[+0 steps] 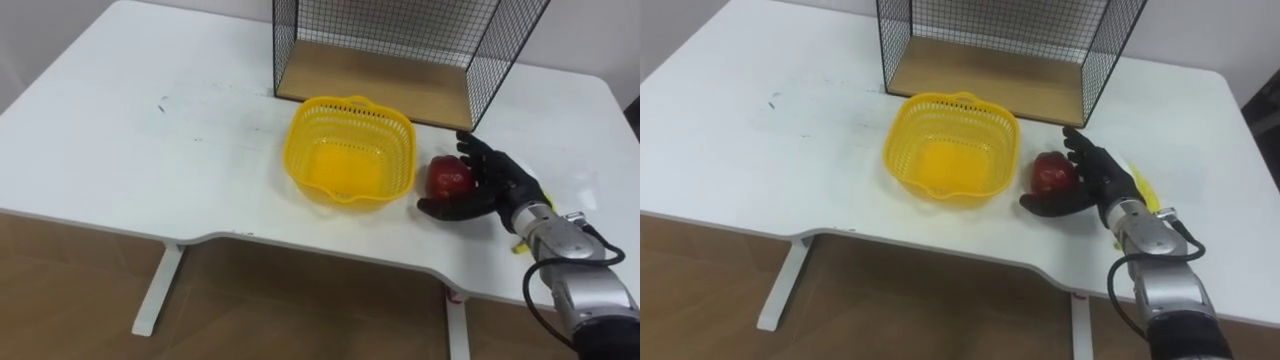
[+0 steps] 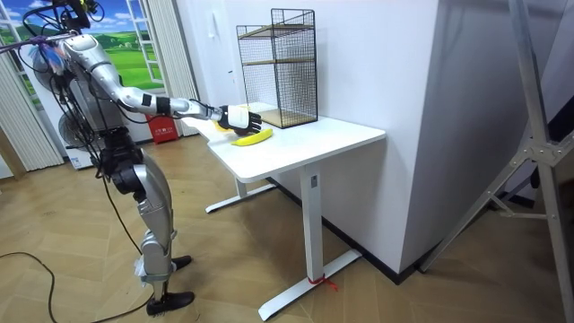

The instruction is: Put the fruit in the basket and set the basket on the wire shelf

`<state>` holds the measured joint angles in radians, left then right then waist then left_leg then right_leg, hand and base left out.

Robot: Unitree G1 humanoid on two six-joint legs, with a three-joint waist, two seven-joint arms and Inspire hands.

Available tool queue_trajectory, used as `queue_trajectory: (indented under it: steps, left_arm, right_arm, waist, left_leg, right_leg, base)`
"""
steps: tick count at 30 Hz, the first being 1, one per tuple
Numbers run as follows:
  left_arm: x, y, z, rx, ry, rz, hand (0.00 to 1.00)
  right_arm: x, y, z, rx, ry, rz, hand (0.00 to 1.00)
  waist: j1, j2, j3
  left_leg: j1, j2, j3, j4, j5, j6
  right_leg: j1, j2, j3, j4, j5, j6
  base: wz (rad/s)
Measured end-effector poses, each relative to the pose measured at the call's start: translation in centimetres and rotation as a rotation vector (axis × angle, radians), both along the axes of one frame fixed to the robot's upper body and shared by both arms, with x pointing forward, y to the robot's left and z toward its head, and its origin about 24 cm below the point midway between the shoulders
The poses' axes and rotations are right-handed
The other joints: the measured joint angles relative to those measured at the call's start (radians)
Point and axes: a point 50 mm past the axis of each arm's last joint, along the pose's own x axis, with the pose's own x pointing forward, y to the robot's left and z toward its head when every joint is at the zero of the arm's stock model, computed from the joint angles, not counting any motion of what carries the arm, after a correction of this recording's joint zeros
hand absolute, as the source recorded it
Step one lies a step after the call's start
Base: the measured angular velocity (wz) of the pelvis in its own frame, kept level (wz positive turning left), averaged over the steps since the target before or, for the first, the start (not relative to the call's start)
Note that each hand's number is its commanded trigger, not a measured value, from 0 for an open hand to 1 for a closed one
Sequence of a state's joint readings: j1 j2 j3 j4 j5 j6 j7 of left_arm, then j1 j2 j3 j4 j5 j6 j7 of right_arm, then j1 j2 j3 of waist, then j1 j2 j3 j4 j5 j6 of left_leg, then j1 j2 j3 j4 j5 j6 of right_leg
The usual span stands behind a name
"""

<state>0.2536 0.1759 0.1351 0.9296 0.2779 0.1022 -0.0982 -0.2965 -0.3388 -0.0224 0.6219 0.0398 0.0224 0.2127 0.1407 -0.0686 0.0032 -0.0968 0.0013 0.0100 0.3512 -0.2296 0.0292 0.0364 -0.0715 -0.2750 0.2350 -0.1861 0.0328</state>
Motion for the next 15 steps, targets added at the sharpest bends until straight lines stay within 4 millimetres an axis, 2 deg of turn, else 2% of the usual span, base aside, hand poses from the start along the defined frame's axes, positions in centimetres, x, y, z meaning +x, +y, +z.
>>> queue_trajectory:
  steps: [2,3,4,5,12,15]
  left_arm:
    - [-0.4,0.0,-0.1,0.001,0.016,0.005,0.00]
    - [-0.5,0.0,-0.1,0.001,0.021,0.007,0.00]
    - [-0.8,0.0,-0.2,0.002,0.031,0.010,0.00]
    - [-1.0,0.1,-0.2,0.003,0.042,0.013,0.00]
    - [-1.3,0.1,-0.3,0.005,0.063,0.019,0.00]
    - [-1.1,0.1,-0.3,0.004,0.060,0.016,0.00]
  right_arm:
    - [0.0,0.0,0.0,0.001,0.003,0.004,0.00]
    - [0.0,0.0,0.0,0.001,0.004,0.005,0.24]
    - [-0.1,0.0,-0.1,0.002,0.007,0.006,0.69]
    - [-0.1,-0.1,-0.2,0.001,0.009,0.006,1.00]
    - [-0.4,-1.2,-0.5,-0.043,0.026,-0.031,1.00]
    - [-0.3,-1.8,-0.5,-0.067,0.039,-0.043,1.00]
  waist:
    - [-0.001,0.000,0.0001]
    - [-0.001,-0.001,0.0000]
    - [-0.001,-0.002,0.0002]
    - [-0.002,-0.003,-0.0004]
    - [-0.004,-0.011,-0.0012]
    - [-0.005,-0.016,0.0021]
  left_leg:
    - [0.001,0.000,0.000,-0.002,0.000,0.000]
    - [0.002,0.000,0.000,-0.003,0.000,0.000]
    - [0.002,0.000,0.000,-0.005,0.001,-0.001]
    - [0.002,-0.001,-0.003,-0.005,0.001,-0.001]
    - [0.004,-0.005,-0.015,-0.005,0.001,-0.002]
    - [0.004,-0.005,-0.015,-0.005,0.001,-0.002]
  right_leg:
    - [0.001,0.000,0.000,0.000,0.000,0.000]
    - [0.001,0.000,0.000,-0.001,0.000,0.000]
    - [0.003,0.000,-0.001,-0.001,0.000,0.000]
    - [0.007,0.000,-0.003,-0.006,0.000,0.000]
    - [0.019,0.001,-0.015,-0.015,0.000,0.000]
    - [0.020,0.001,-0.015,-0.015,0.000,0.000]
  base:
    - [0.00]
    - [0.00]
    - [0.00]
    - [0.04]
    - [0.08]
    - [0.00]
